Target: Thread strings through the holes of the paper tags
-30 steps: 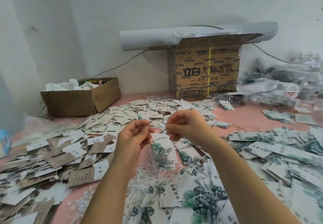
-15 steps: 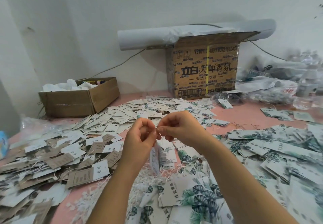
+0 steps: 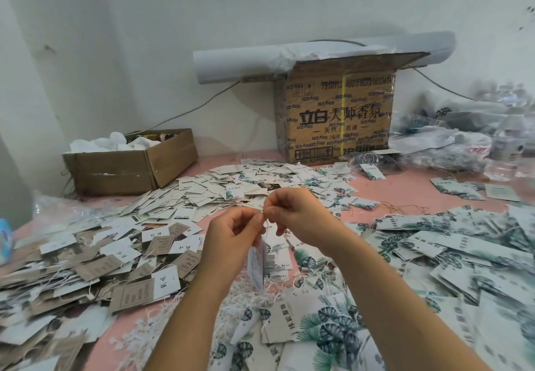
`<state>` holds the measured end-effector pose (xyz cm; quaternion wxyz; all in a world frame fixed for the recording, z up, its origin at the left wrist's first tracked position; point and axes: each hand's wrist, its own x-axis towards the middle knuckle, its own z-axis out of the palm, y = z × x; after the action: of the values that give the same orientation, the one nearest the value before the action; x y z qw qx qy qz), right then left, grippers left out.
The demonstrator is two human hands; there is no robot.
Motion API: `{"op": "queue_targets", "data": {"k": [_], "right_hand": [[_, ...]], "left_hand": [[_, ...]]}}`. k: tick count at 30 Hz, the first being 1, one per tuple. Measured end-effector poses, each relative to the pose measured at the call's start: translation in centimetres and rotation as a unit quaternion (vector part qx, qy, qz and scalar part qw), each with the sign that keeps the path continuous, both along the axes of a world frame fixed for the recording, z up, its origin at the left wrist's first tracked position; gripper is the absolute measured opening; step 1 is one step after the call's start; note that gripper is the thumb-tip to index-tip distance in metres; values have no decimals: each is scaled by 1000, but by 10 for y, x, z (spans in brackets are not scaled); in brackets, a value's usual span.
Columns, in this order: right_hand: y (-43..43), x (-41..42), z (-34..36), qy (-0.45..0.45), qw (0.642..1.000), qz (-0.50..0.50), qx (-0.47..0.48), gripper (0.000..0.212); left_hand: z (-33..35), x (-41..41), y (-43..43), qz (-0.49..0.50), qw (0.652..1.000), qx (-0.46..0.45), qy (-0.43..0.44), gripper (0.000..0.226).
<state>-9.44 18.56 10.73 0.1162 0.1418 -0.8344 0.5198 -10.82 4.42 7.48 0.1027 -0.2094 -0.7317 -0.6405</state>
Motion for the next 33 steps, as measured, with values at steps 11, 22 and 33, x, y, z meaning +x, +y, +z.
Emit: {"op": "queue_targets", "data": {"k": [11, 22, 33], "right_hand": [[6, 3, 0, -2, 997, 29, -74, 14], [6, 6, 2, -39, 997, 35, -60, 13], [5, 7, 4, -33, 999, 23, -20, 14]], "left_hand": [[0, 1, 1, 8, 1000, -18, 21, 14], [0, -1, -6, 3, 995, -83, 54, 12], [1, -1, -7, -5, 998, -58, 39, 12]]}}
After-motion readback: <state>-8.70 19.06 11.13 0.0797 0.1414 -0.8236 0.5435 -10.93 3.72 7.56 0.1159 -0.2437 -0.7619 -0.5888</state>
